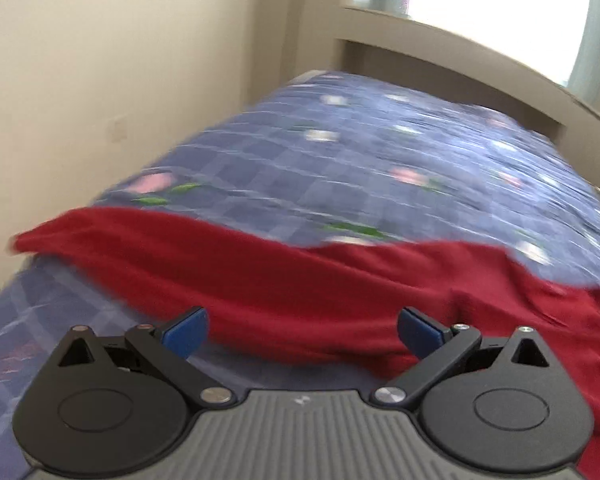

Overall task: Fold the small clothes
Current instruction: 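Grasp the other sleeve cuff with the left tool and lift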

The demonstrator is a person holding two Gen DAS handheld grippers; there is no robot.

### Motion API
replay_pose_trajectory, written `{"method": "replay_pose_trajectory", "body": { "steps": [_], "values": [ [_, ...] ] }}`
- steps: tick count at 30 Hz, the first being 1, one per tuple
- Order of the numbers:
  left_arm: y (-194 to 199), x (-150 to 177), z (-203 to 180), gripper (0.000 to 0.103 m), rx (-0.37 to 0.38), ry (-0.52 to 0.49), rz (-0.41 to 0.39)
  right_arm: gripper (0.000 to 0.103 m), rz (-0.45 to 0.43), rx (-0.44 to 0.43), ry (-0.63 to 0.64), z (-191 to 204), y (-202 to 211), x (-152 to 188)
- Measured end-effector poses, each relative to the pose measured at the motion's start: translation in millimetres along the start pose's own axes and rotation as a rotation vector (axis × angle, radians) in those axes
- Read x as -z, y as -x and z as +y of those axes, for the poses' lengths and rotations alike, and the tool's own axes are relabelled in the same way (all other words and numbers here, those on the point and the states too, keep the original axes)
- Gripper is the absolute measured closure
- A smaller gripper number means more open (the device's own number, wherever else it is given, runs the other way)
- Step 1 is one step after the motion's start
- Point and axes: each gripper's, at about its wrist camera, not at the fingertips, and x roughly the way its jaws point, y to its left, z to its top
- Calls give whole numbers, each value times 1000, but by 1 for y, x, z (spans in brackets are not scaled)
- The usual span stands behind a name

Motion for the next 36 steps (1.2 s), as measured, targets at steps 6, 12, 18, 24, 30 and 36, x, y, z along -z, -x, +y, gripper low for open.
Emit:
{"method": "replay_pose_trajectory", "body": {
  "steps": [6,12,18,24,30,36],
  "values": [
    [-10,-14,105,0,-192,173,3,0,137,-409,-213,32,16,2],
    [-27,-25,190,0,-183,375,-24,0,165,-375,-200,74,18,23],
    [-49,-21,233,1,-94,609,-24,0,180,-208,-121,96,4,48],
    [-56,-21,251,37,-70,712,-73,0,184,-163,-45,108,2,61],
    [-64,-21,265,79,-5,833,-73,0,187,-158,-30,109,1,62],
    [-42,-39,259,100,15,801,-173,0,205,-133,20,117,0,63]
  ]
}}
